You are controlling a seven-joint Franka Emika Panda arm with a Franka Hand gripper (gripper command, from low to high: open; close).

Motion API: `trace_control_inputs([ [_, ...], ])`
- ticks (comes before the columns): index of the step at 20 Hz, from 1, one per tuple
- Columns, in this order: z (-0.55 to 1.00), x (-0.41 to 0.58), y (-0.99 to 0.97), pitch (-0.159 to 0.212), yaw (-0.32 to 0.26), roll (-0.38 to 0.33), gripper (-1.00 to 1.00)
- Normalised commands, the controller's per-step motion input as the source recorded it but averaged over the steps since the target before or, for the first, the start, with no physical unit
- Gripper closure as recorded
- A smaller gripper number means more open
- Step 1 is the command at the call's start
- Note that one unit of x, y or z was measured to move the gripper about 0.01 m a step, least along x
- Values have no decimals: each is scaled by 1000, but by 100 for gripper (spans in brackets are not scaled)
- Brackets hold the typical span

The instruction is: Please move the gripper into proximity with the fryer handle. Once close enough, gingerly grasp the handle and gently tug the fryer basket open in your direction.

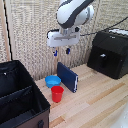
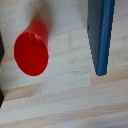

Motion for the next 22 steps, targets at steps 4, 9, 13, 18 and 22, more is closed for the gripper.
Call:
trace_control_inputs([
  [4,4,91,19,-51,-337,-71,-100],
  [9,0,71,-19,-6,-375,-36,-100],
  [13,0,51,-23,0,-375,-25,-100],
  [18,37,163,-18,0,-345,-171,-100],
  [22,138,213,-154,-5,-241,-253,-100],
])
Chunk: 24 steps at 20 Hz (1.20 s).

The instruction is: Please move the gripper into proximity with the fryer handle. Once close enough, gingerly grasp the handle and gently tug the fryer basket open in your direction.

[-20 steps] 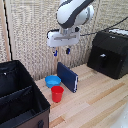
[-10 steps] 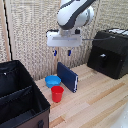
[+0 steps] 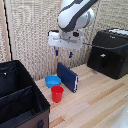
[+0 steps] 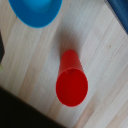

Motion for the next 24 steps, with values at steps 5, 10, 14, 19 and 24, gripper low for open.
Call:
trace_control_inputs([
  [5,202,199,-307,-22,-154,-259,-100],
  [10,110,92,-309,-36,-58,-340,-100],
  [14,53,22,-318,-38,-14,-359,-100],
  [19,0,0,-378,-65,0,-359,-100],
  [24,-63,-1,-461,-122,6,-289,-100],
])
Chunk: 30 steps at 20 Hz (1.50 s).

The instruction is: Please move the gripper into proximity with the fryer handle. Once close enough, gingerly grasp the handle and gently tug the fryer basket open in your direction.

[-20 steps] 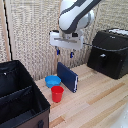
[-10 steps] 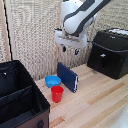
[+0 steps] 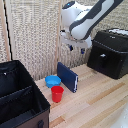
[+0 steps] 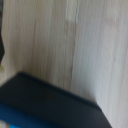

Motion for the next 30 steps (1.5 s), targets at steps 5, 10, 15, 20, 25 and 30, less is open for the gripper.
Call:
trace_control_inputs([
  [5,-102,0,-619,-144,0,-153,-100],
  [10,-157,-37,-681,-98,0,-37,-100],
  [15,-177,-89,-715,-49,0,-7,-100],
  [20,-185,-59,-719,-10,9,0,-100],
  [25,-164,-5,-674,0,21,0,-100],
  [30,-81,0,-674,-1,42,0,-100],
])
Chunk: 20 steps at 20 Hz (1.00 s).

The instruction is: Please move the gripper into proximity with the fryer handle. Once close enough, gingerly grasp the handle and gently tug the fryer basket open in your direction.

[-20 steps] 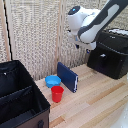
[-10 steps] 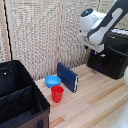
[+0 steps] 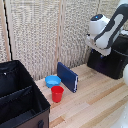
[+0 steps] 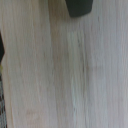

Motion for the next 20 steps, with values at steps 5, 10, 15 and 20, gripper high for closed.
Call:
trace_control_inputs([
  [5,-79,17,-615,0,60,7,-100],
  [10,-138,6,-336,0,68,4,-100],
  [15,-49,123,-12,56,9,0,100],
  [20,-42,101,31,57,-37,-22,100],
])
